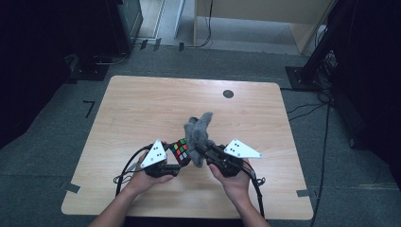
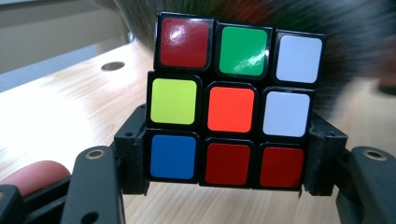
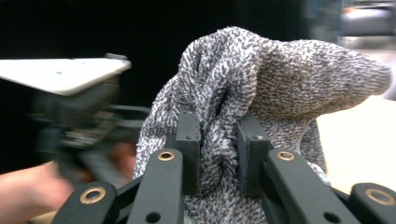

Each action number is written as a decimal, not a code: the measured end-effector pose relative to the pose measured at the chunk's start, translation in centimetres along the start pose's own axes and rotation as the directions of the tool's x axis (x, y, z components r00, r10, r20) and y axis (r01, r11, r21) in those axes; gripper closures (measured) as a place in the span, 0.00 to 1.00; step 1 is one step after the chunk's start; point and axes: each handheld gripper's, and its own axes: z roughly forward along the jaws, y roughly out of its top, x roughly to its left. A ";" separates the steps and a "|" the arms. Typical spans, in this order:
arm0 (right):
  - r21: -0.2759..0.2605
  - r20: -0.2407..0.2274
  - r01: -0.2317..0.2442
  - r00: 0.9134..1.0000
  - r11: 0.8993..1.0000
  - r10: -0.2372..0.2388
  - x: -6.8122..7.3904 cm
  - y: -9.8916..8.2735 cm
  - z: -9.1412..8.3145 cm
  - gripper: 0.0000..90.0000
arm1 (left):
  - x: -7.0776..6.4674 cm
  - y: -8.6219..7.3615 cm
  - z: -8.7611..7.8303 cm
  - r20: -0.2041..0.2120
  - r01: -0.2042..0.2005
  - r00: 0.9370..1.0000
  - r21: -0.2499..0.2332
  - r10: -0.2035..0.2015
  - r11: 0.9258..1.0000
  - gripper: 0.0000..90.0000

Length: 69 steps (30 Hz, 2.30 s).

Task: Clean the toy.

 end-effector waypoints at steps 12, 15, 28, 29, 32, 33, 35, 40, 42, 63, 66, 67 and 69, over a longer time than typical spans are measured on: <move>0.042 0.013 0.008 1.000 0.999 -0.008 -0.6 0.4 -0.1 0.82 | 0.1 0.0 -0.2 0.052 0.020 0.998 -0.022 -0.019 1.000 0.38; 0.051 -0.065 0.060 0.996 0.997 -0.057 1.1 1.2 0.2 0.82 | -0.2 0.1 -0.3 0.065 0.015 0.998 -0.037 -0.013 0.999 0.38; 0.043 -0.058 0.064 0.996 0.997 -0.061 0.7 1.2 0.1 0.83 | -0.1 0.2 -0.5 0.044 -0.001 0.999 -0.037 0.002 0.999 0.38; 0.045 -0.044 0.065 0.997 0.997 -0.063 0.5 1.1 0.2 0.83 | -0.1 0.2 -0.6 0.042 -0.006 0.999 -0.036 0.008 0.999 0.38; 0.067 0.051 0.065 0.996 0.996 -0.069 -0.9 0.4 0.1 0.83 | 0.1 0.2 -0.8 0.050 -0.001 0.999 -0.043 0.003 0.999 0.38; 0.076 0.068 0.054 0.996 0.996 -0.059 -1.3 0.2 -0.1 0.83 | 0.1 0.2 -0.8 0.048 0.002 0.999 -0.046 0.001 0.999 0.38; 0.071 0.064 0.039 0.997 0.997 -0.044 -1.3 0.4 -0.3 0.83 | 0.1 0.3 -0.7 0.033 -0.002 0.999 -0.043 0.003 0.999 0.38; 0.045 -0.060 0.091 0.994 0.995 -0.088 0.9 1.0 0.1 0.82 | 0.0 0.3 -0.7 0.027 -0.016 1.000 -0.033 0.017 0.999 0.38; 0.040 -0.054 0.069 0.996 0.997 -0.067 0.4 0.9 0.1 0.82 | 0.1 0.4 -1.0 0.041 -0.009 0.999 -0.049 0.011 0.999 0.38; 0.042 0.021 -0.104 0.994 0.994 0.103 -3.5 -0.4 -0.9 0.84 | 1.8 0.8 -2.9 0.096 0.120 0.990 -0.195 -0.103 0.973 0.38; 0.054 -0.052 -0.097 0.994 0.994 0.100 -2.7 -0.8 -0.2 0.84 | 1.4 0.9 -2.8 0.113 0.115 0.989 -0.195 -0.094 0.974 0.38; 0.067 -0.071 -0.092 0.993 0.994 0.097 -2.4 -1.0 0.1 0.84 | 1.3 0.9 -2.8 0.116 0.112 0.989 -0.195 -0.091 0.974 0.38; 0.096 -0.097 -0.090 0.990 0.991 0.099 -2.1 -1.6 0.8 0.85 | 1.3 0.9 -2.9 0.117 0.108 0.989 -0.198 -0.086 0.974 0.38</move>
